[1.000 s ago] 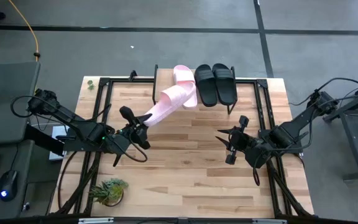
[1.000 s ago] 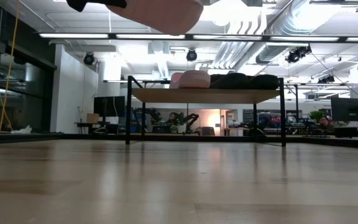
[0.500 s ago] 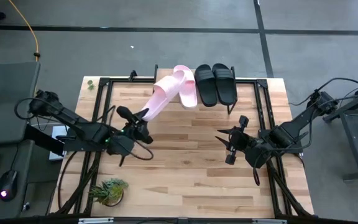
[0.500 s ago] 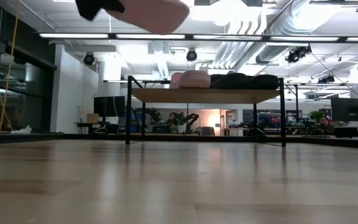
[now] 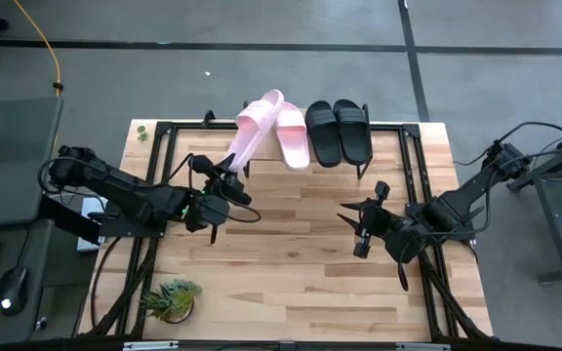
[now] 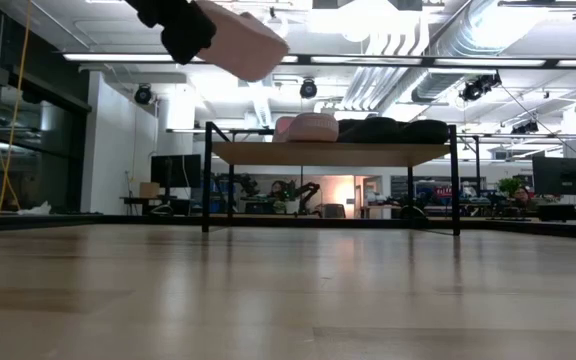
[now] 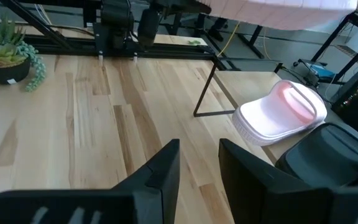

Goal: Pick and place slides into the shelf
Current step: Put the pink slide on the shelf

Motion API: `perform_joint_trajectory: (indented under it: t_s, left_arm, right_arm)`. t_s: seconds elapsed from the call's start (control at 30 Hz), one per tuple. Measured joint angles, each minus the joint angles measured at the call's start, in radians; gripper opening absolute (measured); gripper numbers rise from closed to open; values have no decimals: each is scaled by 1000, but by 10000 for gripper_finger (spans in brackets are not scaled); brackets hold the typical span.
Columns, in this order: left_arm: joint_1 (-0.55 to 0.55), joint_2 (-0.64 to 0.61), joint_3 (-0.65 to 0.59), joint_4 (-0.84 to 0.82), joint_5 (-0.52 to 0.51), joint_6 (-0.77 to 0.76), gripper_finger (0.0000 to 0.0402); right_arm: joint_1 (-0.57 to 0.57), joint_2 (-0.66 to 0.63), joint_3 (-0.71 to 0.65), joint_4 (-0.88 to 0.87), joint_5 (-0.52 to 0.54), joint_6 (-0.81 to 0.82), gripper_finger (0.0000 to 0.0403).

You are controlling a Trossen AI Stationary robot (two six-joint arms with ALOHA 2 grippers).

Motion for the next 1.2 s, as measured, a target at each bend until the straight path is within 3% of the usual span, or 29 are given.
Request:
perform_joint_trajectory:
  t_s: [0.5, 0.73, 0.93, 1.2]
  left_arm:
    - [83, 40, 0, 15, 148, -152, 62]
    - [97, 114, 1, 65, 146, -144, 62]
    - [104, 164, 26, 70, 76, -136, 62]
    - [103, 180, 30, 75, 68, -165, 62]
  right_arm:
    - [0, 0, 0, 7, -1, 0, 103]
    - [0, 0, 0, 13, -2, 0, 103]
    - [0, -1, 0, 14, -2, 0, 103]
    - [0, -1, 0, 14, -6, 0, 103]
